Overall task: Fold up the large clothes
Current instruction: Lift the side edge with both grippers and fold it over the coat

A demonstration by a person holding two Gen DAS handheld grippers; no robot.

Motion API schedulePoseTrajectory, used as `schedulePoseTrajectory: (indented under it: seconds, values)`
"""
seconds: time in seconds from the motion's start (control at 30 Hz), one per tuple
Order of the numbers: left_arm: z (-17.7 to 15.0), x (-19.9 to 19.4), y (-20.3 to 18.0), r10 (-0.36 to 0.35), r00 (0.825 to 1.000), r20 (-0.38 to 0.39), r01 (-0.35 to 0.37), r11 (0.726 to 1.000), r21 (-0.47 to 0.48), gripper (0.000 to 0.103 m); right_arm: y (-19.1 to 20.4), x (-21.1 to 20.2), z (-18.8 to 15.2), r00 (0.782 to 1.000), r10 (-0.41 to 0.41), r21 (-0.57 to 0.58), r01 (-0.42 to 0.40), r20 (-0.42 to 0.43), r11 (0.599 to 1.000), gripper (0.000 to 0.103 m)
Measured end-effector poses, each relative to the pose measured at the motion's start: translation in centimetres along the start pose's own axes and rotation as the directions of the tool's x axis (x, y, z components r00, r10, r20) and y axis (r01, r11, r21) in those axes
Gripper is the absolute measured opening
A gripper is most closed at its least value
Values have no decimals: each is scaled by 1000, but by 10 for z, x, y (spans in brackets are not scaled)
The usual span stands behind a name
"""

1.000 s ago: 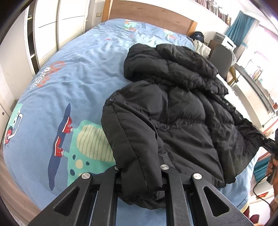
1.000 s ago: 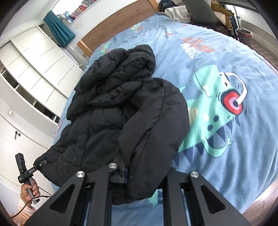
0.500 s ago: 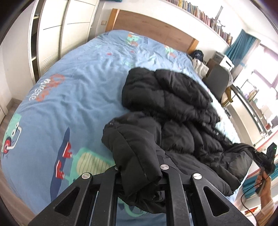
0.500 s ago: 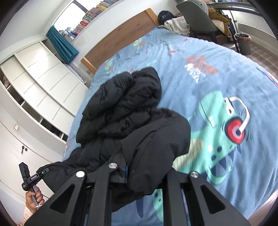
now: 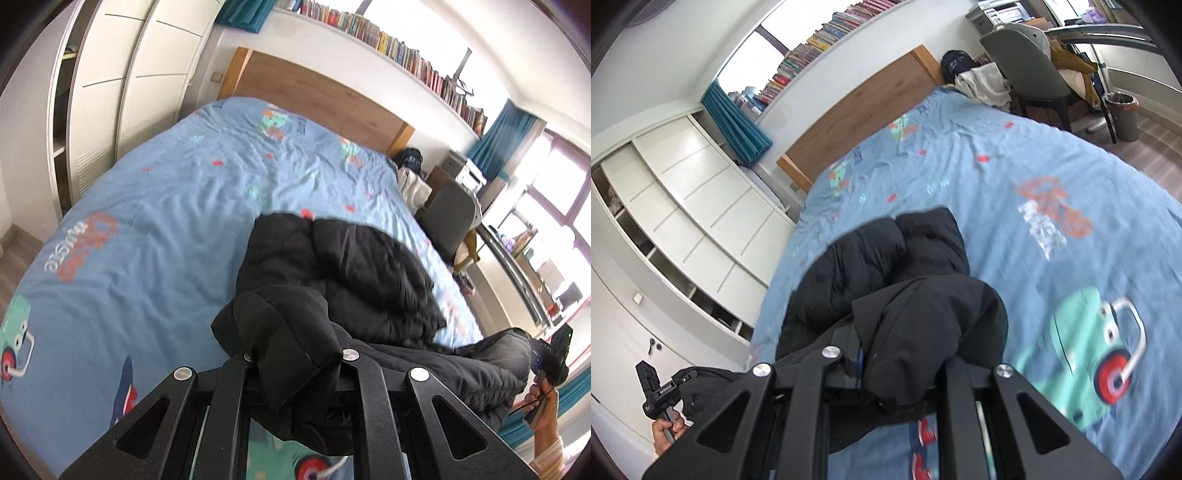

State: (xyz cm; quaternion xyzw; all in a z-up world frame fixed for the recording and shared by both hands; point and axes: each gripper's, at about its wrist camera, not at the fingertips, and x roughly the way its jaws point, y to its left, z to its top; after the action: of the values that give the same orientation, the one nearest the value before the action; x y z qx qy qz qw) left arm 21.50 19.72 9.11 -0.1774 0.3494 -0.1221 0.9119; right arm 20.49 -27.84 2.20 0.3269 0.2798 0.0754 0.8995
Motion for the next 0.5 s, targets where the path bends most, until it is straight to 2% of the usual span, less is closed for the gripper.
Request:
schedulePoseTrajectory:
  seconds: [0.23,0.33,0.5]
  values:
    - [63,43,-5,1,1000,28,-1,1000,-12,11,12,49,67,999,0,14,-1,36,1000,13]
    - [90,73,-3,7,1000,25,-7,999,-32,11,14,79,92,999,-18,28,17,37,999,13]
    - [134,144,9,36,999,-8,-37,995,-93,11,5,142,135,998,-66,74,64,24,995,13]
